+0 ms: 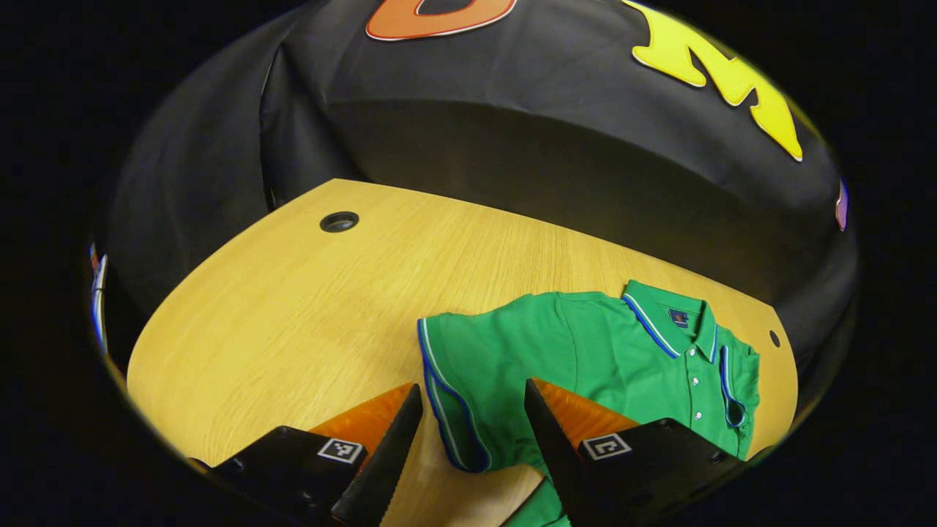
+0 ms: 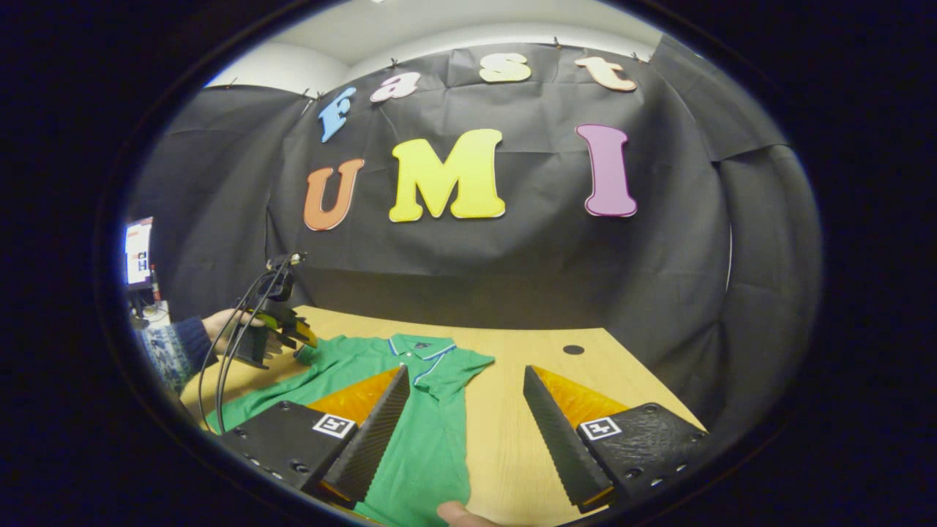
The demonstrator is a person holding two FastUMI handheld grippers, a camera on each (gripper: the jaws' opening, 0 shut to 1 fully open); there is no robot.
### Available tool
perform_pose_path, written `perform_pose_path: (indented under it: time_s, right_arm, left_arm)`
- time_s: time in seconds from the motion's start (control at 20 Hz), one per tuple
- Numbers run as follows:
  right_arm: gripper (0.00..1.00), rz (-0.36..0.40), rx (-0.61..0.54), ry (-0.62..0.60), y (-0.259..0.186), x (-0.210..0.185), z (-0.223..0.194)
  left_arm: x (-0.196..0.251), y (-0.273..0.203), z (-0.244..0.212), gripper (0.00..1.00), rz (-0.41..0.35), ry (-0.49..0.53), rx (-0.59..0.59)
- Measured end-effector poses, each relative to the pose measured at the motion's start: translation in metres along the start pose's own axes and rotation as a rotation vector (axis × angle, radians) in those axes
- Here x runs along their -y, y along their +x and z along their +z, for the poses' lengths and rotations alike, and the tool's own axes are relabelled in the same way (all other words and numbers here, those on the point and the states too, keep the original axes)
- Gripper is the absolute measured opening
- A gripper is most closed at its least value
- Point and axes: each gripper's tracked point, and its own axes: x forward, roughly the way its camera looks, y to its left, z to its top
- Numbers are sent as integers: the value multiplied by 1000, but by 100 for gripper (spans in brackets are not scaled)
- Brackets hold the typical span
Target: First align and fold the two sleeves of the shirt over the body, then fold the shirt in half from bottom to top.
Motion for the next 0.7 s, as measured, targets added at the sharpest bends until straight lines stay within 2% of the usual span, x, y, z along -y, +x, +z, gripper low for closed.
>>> perform_pose_path:
  time_s: [0.1,0.15,0.2,0.25,0.3,0.35,0.4,0.45,0.5,0.55,0.65,0.7]
  right_arm:
    - [95,5,-11,-3,0,0,-4]
    - [95,5,-10,-1,3,0,-6]
    - [95,3,-14,1,5,1,-7]
    - [95,1,-22,3,6,1,-10]
    - [95,0,-29,4,7,1,-13]
    - [95,-2,-37,4,8,1,-16]
    - [95,-4,-42,5,9,2,-16]
    - [95,-5,-44,7,9,3,-18]
    - [95,-6,-46,12,11,4,-18]
    - [95,-7,-47,17,11,5,-18]
    - [95,-8,-49,28,12,7,-19]
    - [95,-9,-49,33,13,8,-19]
  left_arm:
    - [-2,6,-8,91,20,-9,-38]
    - [-2,5,-7,85,33,0,-35]
    - [2,9,-5,85,24,6,-30]
    - [4,8,-5,89,22,5,-43]
    - [4,8,-7,80,31,11,-55]
    - [-1,11,-6,61,48,34,-52]
    - [-4,13,-6,70,55,45,-54]
    - [-3,14,-4,39,57,53,-52]
    - [-4,15,-4,33,61,61,-52]
    - [-5,16,-4,20,64,63,-52]
    - [-5,15,-6,9,66,68,-63]
    - [-4,13,-7,8,71,71,-67]
